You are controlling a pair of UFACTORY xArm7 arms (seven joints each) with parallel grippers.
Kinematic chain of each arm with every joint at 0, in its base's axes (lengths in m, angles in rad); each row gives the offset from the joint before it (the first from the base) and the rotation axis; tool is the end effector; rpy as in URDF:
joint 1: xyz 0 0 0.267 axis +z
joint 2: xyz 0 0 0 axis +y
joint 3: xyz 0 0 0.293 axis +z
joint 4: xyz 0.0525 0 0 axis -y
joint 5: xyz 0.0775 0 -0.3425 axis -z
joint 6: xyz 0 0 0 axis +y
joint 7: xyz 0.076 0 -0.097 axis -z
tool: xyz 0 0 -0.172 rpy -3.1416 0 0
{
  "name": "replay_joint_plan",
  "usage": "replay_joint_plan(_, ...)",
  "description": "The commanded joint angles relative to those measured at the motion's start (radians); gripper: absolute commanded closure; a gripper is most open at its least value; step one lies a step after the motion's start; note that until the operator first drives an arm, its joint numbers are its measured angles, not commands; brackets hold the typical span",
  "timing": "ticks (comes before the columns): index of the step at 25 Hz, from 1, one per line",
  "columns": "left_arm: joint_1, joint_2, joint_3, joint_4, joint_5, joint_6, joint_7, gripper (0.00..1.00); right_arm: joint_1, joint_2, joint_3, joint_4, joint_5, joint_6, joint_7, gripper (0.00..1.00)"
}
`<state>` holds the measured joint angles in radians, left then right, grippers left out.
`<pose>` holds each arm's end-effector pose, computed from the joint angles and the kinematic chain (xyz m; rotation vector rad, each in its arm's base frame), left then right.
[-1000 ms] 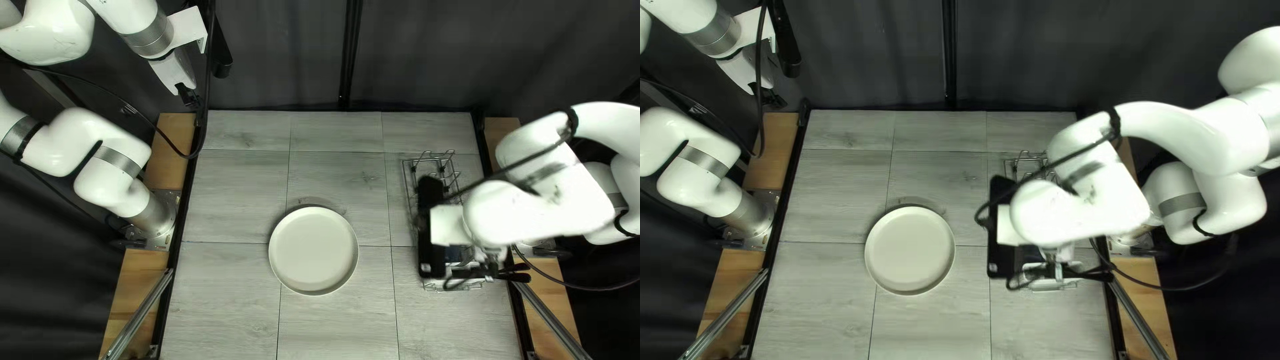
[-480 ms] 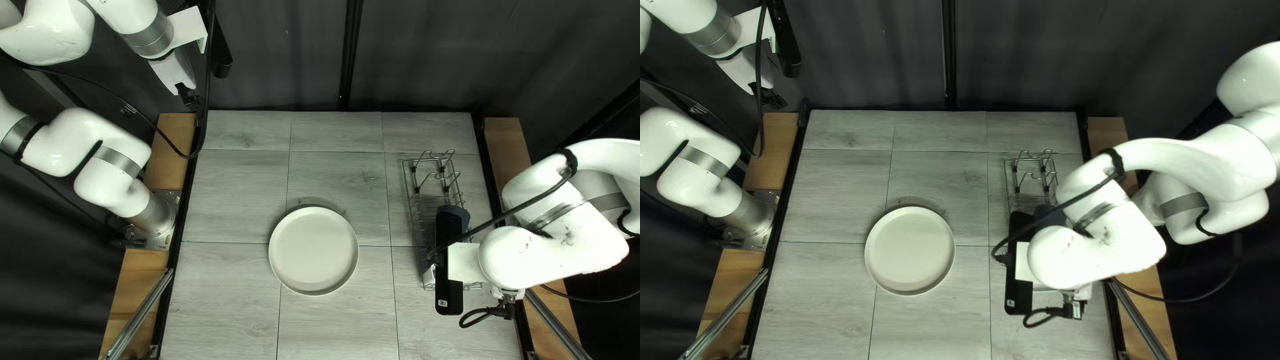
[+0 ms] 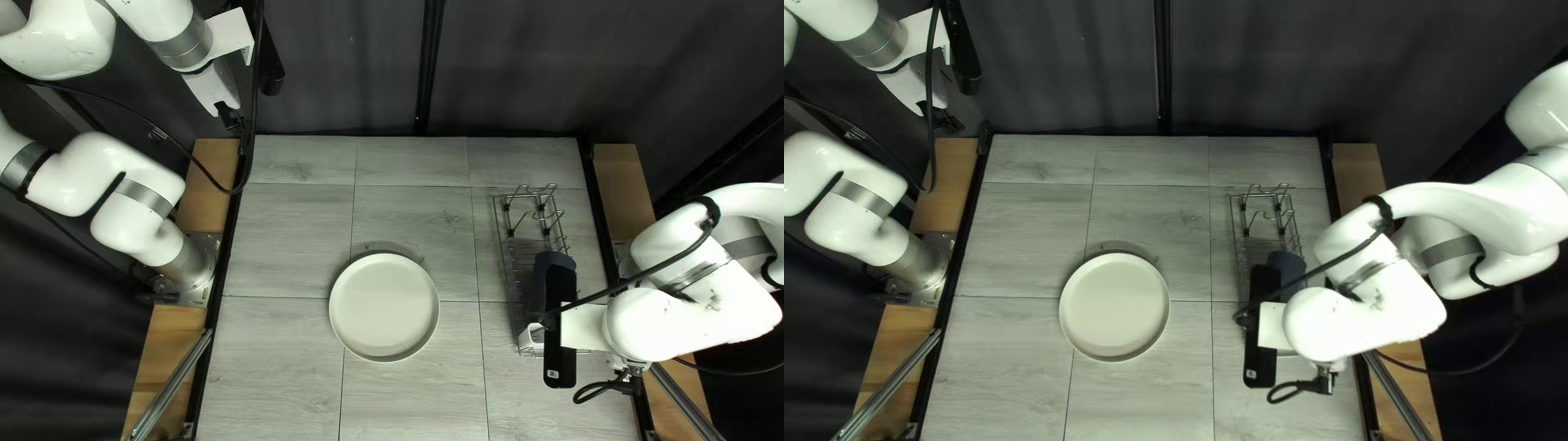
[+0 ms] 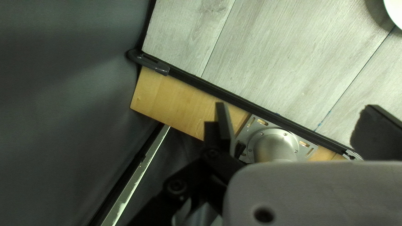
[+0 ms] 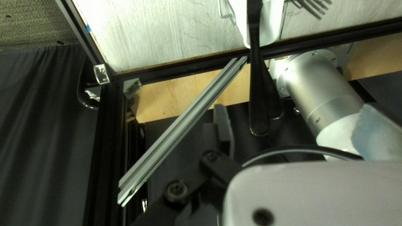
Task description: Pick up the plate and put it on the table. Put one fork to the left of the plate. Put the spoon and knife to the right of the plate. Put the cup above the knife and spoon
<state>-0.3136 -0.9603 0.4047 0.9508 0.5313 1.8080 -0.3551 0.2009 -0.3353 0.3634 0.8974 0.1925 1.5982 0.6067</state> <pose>0.1975 0.1741 0.3800 -2.8988 -0.6339 -0.1124 0.2125 0.1857 0.2352 2.9437 -0.1710 -0.5391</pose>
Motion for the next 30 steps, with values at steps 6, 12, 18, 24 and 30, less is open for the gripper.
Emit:
replay_joint_plan(6, 0.0, 0.0, 0.0, 0.0, 0.0, 0.0, 0.0, 0.0, 0.028, -0.046, 0.015, -0.116, 0.023, -0.044, -0.027, 0.0)
replay_joint_plan(12, 0.0, 0.0, 0.0, 0.0, 0.0, 0.0, 0.0, 0.0, 0.028, -0.028, 0.014, -0.161, 0.047, -0.059, -0.026, 0.0)
replay_joint_plan(18, 0.0, 0.0, 0.0, 0.0, 0.0, 0.0, 0.0, 0.0, 0.02, 0.013, 0.011, -0.156, 0.066, -0.059, -0.012, 0.07)
replay_joint_plan(24, 0.0, 0.0, 0.0, 0.0, 0.0, 0.0, 0.0, 0.0, 0.01, 0.034, -0.001, -0.149, 0.061, -0.057, -0.024, 1.0)
replay_joint_plan(30, 0.0, 0.0, 0.0, 0.0, 0.0, 0.0, 0.0, 0.0, 0.007, 0.031, -0.003, -0.134, 0.06, -0.032, -0.013, 1.0)
